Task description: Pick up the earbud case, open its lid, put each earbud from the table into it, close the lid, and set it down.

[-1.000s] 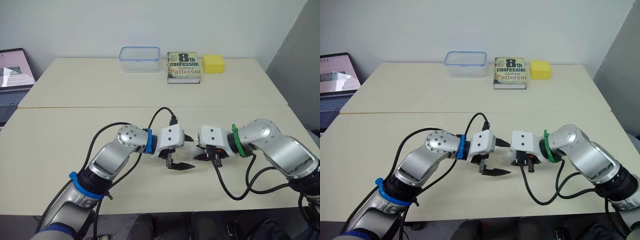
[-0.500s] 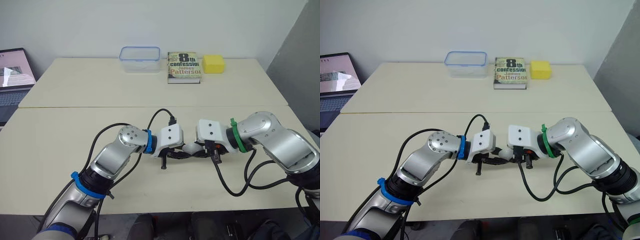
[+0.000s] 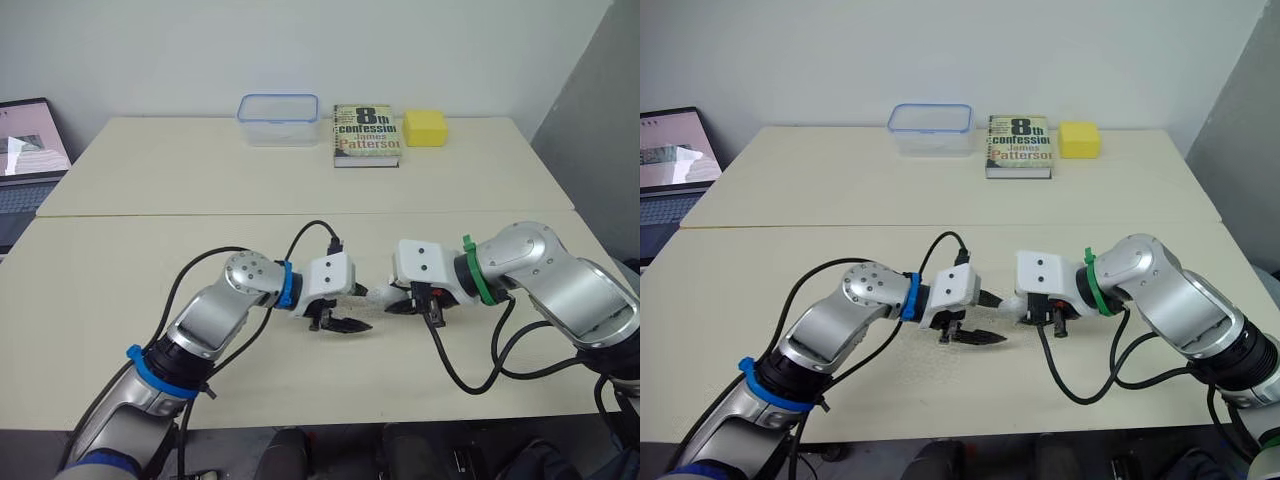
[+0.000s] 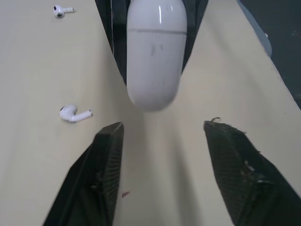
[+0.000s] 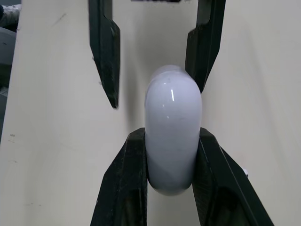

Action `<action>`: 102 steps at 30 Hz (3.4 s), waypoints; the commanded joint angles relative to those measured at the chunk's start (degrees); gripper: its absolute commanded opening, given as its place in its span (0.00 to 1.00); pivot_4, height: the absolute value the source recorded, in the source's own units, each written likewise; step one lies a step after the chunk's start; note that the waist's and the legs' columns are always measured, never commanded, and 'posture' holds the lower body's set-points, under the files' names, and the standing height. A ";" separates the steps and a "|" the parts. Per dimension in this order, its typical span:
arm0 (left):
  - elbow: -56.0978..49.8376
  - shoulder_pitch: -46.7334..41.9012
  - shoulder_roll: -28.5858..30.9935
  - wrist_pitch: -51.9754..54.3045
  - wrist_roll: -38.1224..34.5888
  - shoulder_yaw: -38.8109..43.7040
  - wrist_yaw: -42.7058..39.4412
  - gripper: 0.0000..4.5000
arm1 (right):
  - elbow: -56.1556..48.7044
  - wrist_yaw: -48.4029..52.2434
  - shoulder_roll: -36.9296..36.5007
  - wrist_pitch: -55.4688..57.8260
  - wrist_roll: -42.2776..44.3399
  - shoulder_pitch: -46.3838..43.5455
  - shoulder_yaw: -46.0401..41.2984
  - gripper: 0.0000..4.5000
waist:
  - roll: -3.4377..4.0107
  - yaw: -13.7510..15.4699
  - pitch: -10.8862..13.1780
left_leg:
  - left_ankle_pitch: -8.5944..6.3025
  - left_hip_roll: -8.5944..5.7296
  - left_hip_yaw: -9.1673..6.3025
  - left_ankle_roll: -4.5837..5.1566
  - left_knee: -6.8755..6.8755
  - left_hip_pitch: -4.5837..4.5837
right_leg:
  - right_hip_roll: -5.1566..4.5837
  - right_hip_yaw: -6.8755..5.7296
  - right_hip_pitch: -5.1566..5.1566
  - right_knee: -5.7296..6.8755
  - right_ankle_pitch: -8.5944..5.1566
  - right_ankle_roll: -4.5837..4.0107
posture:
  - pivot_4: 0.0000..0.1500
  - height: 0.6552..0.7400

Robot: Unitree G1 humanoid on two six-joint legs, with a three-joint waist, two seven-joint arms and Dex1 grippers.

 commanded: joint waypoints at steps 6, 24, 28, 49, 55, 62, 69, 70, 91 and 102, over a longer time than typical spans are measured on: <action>-3.90 0.20 -2.44 1.15 -3.44 3.82 2.06 1.00 | -0.48 0.53 -0.09 -1.43 -0.87 0.32 -0.34 0.18 | 0.00 0.00 0.00 | 0.00 0.01 -0.01 0.00 0.00 -0.01 | -0.01 0.00 0.01 0.00 -0.01 0.01 | 1.00 0.99; -1.46 -2.44 -3.61 1.87 -3.17 2.42 1.89 1.00 | -0.11 0.35 0.40 -2.19 -1.14 1.40 -0.42 0.18 | 0.00 0.00 0.00 | 0.00 -0.01 0.01 0.00 0.01 0.02 | 0.00 0.00 0.00 0.07 -0.02 0.02 | 1.00 0.99; -1.56 -2.33 -4.04 2.22 -3.47 2.18 1.48 0.87 | -0.11 0.34 0.56 -2.18 -1.18 1.41 -0.46 0.18 | 0.00 0.00 0.00 | 0.00 0.00 0.00 0.00 0.01 0.02 | 0.00 0.00 0.00 0.06 -0.02 0.03 | 1.00 0.99; 0.04 -1.71 -5.11 1.19 -0.51 0.76 2.32 0.17 | -1.41 1.41 0.68 -3.40 -1.44 2.28 -0.16 0.46 | 0.00 0.00 0.00 | 0.00 -0.02 0.00 0.00 0.02 0.03 | 0.01 0.00 0.00 0.09 -0.02 0.03 | 1.00 0.99; 0.48 0.43 -5.31 0.86 -3.13 3.55 2.60 0.17 | -0.28 4.98 -6.28 -11.09 -4.57 4.46 -1.44 0.86 | 0.00 0.00 0.00 | 0.00 -0.01 0.02 0.00 0.02 0.01 | -0.02 -0.01 0.01 0.06 -0.08 0.14 | 1.00 0.99; -0.81 11.51 -8.40 -2.36 -14.19 14.42 3.25 0.17 | 2.50 5.54 -10.03 -21.11 -3.54 9.12 -10.22 0.86 | 0.00 -0.17 0.00 | 0.00 0.06 0.03 0.00 0.01 0.08 | -0.02 0.06 0.00 0.11 -0.06 0.07 | 1.00 0.99; -2.39 22.79 -10.78 -11.80 -14.15 18.31 6.30 0.17 | 0.89 2.76 -4.90 -26.58 1.28 13.31 -18.62 0.86 | 0.00 0.01 0.00 | 0.00 0.14 0.02 -0.01 0.02 0.08 | -0.09 0.08 0.04 0.11 -0.04 0.02 | 1.00 0.99; -2.92 23.65 -10.96 -12.59 -14.18 18.27 6.56 0.17 | -0.02 2.37 -3.91 -25.51 2.17 12.95 -18.63 0.86 | 0.00 0.03 0.00 | 0.00 0.14 0.02 -0.01 0.02 0.08 | -0.12 0.09 0.04 0.11 -0.04 0.01 | 1.00 0.99; -3.12 23.09 -10.54 -17.67 -13.01 13.83 5.22 0.17 | 1.44 -1.87 6.12 -16.98 0.65 4.62 -10.77 0.86 | 0.00 0.07 -0.01 | 0.00 0.05 0.01 -0.01 0.03 0.09 | -0.12 0.04 0.06 0.12 -0.04 0.01 | 1.00 0.99; -2.93 23.81 -10.50 -17.97 -13.02 13.41 5.48 0.17 | 1.72 -2.05 5.84 -15.87 2.58 4.57 -12.99 0.86 | 0.00 0.07 -0.01 | 0.00 0.05 0.00 -0.01 0.03 0.09 | -0.12 0.04 0.06 0.12 -0.04 0.01 | 1.00 0.99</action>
